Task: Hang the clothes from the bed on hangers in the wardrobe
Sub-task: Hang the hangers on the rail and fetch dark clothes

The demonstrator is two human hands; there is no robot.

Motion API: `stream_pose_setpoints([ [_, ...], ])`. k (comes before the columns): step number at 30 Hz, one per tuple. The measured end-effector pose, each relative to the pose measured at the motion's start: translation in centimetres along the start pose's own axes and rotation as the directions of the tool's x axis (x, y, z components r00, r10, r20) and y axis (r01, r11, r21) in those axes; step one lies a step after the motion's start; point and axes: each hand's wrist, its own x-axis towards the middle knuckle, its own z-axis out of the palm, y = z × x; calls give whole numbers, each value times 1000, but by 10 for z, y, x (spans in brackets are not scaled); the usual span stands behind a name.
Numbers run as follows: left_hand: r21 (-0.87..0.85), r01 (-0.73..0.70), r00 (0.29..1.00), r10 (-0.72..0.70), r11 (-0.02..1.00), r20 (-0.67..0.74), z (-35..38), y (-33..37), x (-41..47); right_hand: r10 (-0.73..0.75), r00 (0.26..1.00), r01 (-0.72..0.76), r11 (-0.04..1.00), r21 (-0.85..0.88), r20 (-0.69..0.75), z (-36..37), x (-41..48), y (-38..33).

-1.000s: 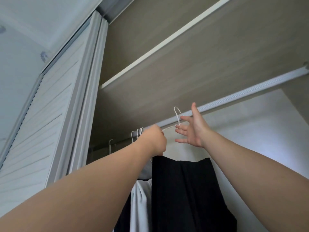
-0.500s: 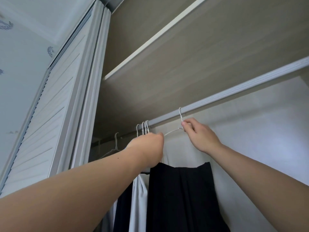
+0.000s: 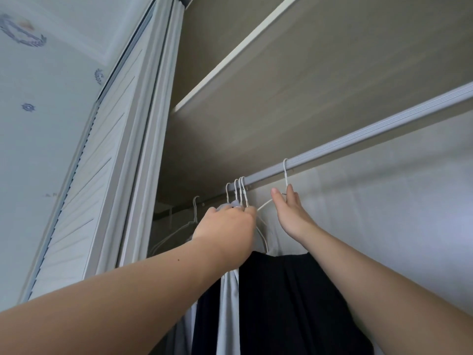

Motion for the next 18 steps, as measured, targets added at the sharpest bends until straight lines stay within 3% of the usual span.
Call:
stream_pose_setpoints([
  [6,110,54,997,-60,993,51,26,-29,-2,-6,995,1,999,46,102,42,25,3],
  [18,78,142,961,-156,987,228,47,-41,5,37,978,-79,977,200,205,97,65,-1],
])
